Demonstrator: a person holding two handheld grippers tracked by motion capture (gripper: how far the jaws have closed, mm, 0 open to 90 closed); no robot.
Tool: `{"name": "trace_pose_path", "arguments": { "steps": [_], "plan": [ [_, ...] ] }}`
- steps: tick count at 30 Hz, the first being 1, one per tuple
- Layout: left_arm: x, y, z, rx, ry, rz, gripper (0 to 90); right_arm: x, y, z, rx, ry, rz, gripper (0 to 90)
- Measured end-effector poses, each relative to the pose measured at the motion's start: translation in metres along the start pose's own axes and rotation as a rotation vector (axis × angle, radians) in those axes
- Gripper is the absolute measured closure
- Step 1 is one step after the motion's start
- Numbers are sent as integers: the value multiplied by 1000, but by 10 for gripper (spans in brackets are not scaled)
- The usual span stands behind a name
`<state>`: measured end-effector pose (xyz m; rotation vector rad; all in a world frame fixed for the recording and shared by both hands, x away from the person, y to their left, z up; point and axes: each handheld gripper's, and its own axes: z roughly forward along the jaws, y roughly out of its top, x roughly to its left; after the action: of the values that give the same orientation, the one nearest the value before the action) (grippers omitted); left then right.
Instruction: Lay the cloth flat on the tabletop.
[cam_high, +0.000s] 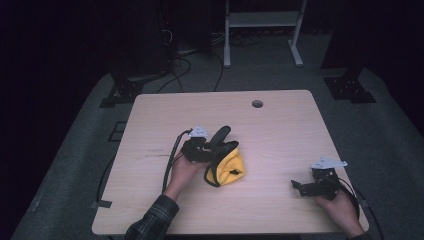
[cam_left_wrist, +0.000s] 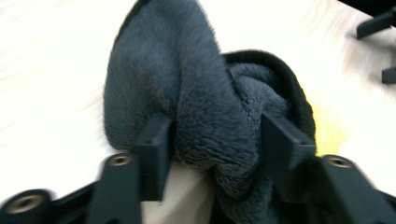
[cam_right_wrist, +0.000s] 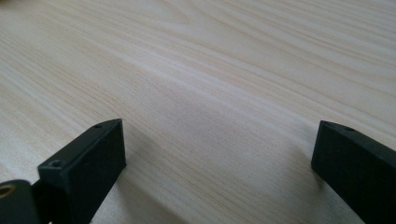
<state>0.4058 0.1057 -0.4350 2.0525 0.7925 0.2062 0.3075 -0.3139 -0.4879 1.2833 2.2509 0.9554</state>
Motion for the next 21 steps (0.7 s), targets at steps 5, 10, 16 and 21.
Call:
{"name": "trace_pose_path", "arguments": {
  "steps": [5,10,16,21],
  "plan": [
    [2,7,-33,-74,13,-10,256,0,0,0,0,0,-1,21],
    [-6,6,-45,-75,-13,1,235,0,0,0,0,0,-1,21],
    [-32,-7,-44,-37,-96,56,355,0,0,0,0,1,-1,21],
    [-44,-14,-35,-3,-59,75,462,0,0,0,0,1,-1,20]
  ]
}}
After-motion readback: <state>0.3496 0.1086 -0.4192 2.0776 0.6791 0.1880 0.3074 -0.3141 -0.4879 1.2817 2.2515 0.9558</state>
